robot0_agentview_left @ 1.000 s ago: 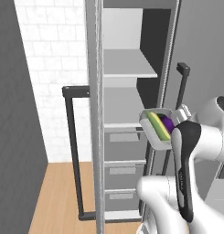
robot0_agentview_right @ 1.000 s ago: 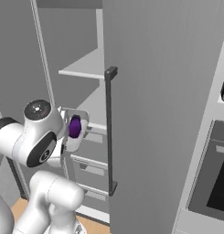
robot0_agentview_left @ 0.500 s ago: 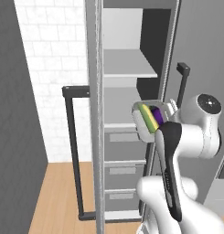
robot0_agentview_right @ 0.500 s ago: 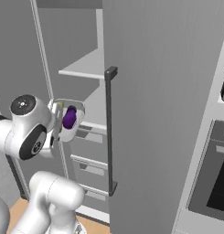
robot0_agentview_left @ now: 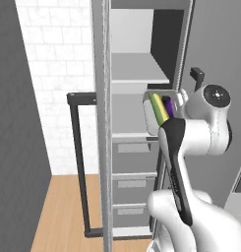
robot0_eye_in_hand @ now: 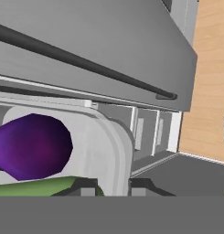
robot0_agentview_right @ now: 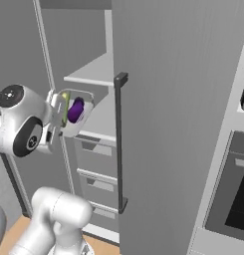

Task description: Take the meat container that has the chicken drumstick and place it on the second highest rack of the freezer. Then take the vegetable container that has the corn and eggplant and place it on the highest rack of the freezer.

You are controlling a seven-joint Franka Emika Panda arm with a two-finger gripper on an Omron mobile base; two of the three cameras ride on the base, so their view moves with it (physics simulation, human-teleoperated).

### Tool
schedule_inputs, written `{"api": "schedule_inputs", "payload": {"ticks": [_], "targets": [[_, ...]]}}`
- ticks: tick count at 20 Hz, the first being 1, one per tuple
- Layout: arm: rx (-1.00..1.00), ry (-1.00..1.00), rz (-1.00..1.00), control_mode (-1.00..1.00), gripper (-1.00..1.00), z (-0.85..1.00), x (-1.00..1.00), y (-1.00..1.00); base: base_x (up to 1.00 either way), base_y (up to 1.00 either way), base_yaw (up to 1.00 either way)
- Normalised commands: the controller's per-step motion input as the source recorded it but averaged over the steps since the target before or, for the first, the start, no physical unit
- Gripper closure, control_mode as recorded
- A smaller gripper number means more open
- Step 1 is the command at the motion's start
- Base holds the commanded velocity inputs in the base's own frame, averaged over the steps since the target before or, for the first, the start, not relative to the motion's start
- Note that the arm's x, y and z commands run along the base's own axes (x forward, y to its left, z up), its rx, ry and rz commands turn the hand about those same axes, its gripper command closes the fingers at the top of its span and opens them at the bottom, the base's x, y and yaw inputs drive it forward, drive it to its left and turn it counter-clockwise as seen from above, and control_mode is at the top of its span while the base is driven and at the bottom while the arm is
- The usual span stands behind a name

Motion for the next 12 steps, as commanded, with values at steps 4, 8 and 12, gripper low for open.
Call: {"api": "schedule_inputs", "payload": {"ticks": [4,8,12], "targets": [[0.0,0.05,-0.01,-1.0,1.0,0.7,0.11,0.12,0.0,0.0,0.0],[0.0,0.08,0.0,-1.0,1.0,0.24,0.32,0.2,0.0,0.0,0.0],[0.0,0.08,0.0,-1.0,1.0,0.01,0.52,0.08,0.0,0.0,0.0]]}}
